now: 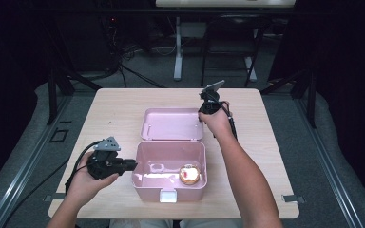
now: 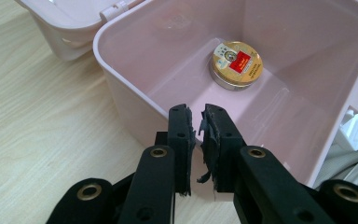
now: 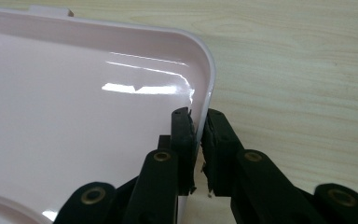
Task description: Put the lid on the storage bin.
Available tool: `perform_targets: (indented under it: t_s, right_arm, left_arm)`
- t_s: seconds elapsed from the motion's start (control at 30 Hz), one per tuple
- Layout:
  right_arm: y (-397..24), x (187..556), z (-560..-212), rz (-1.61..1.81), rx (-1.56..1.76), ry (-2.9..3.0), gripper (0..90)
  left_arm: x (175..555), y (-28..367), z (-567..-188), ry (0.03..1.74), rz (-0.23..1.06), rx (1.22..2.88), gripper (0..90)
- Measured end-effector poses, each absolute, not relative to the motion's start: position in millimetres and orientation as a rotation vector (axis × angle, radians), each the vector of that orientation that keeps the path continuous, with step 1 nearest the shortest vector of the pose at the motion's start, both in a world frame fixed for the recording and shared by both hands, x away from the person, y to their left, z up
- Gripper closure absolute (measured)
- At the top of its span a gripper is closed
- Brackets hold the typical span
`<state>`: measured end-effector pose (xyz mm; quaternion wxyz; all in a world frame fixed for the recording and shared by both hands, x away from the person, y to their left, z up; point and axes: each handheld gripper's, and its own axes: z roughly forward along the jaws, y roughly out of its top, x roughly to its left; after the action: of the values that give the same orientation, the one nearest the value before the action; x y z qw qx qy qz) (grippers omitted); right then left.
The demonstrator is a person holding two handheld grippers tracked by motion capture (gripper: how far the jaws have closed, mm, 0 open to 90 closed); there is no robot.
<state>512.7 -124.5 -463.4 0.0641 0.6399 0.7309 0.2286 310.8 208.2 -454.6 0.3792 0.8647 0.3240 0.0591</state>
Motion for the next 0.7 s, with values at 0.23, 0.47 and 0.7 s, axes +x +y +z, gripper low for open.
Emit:
perform_targets:
  t_s: [0.23,0.47,0.7]
  right_arm:
    - [-124.5,508.9,-455.6,0.711,1.906,2.199,84.1]
    - [-126.7,505.4,-449.5,0.727,1.892,2.186,84.5]
    - [-127.3,501.5,-442.1,0.749,1.871,2.174,85.0]
  left_arm:
    - [310.8,208.1,-454.4,0.828,0.152,2.211,81.1]
    - [310.6,207.1,-454.8,0.829,0.157,2.207,81.1]
    - [310.3,206.5,-454.4,0.829,0.162,2.213,81.1]
